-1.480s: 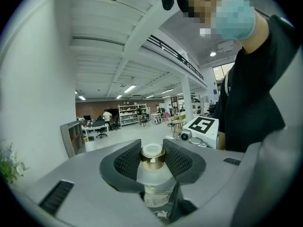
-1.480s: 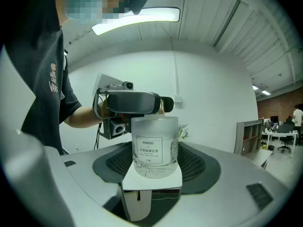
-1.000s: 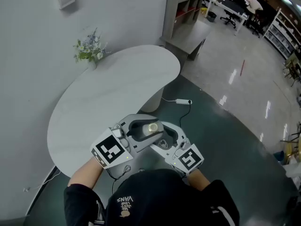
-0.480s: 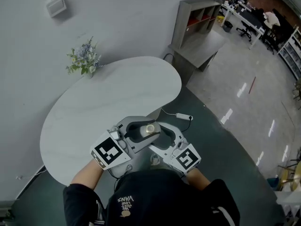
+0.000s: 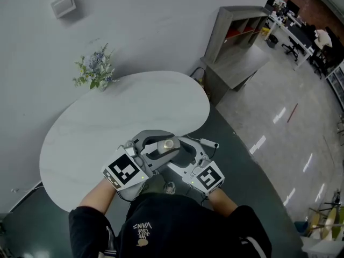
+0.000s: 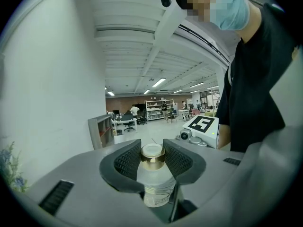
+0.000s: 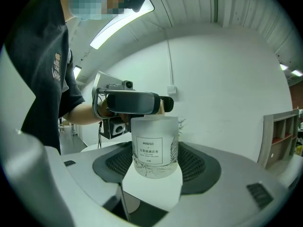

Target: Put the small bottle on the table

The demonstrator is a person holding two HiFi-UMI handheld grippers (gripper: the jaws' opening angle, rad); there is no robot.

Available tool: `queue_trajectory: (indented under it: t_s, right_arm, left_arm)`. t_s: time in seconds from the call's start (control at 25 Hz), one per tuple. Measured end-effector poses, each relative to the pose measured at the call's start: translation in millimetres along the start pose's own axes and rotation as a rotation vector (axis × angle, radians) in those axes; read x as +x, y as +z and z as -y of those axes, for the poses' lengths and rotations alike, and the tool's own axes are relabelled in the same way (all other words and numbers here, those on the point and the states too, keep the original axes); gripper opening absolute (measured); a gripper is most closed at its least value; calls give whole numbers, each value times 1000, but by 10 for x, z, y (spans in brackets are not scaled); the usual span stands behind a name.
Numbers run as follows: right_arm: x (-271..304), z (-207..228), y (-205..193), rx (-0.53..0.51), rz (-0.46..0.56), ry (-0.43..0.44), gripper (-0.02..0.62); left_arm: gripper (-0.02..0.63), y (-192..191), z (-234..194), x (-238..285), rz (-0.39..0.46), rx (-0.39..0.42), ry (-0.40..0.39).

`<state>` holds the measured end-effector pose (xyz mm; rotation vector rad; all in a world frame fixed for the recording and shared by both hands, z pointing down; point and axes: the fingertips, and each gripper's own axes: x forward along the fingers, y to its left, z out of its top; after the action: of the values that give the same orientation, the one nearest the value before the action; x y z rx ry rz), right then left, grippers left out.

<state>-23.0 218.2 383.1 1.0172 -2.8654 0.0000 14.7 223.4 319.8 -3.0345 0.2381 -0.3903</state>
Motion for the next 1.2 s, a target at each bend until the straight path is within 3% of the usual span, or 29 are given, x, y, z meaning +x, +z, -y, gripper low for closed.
queue_trajectory:
  t_s: [0.76, 1.2]
  right_arm:
    - [1182, 997, -268, 0, -21, -48, 262]
    - [1501, 1623, -576, 5, -79, 30, 262]
  left_arm:
    - [161, -481, -1494, 70, 0, -19, -33]
    - [161, -769, -2153, 421, 3, -59, 43]
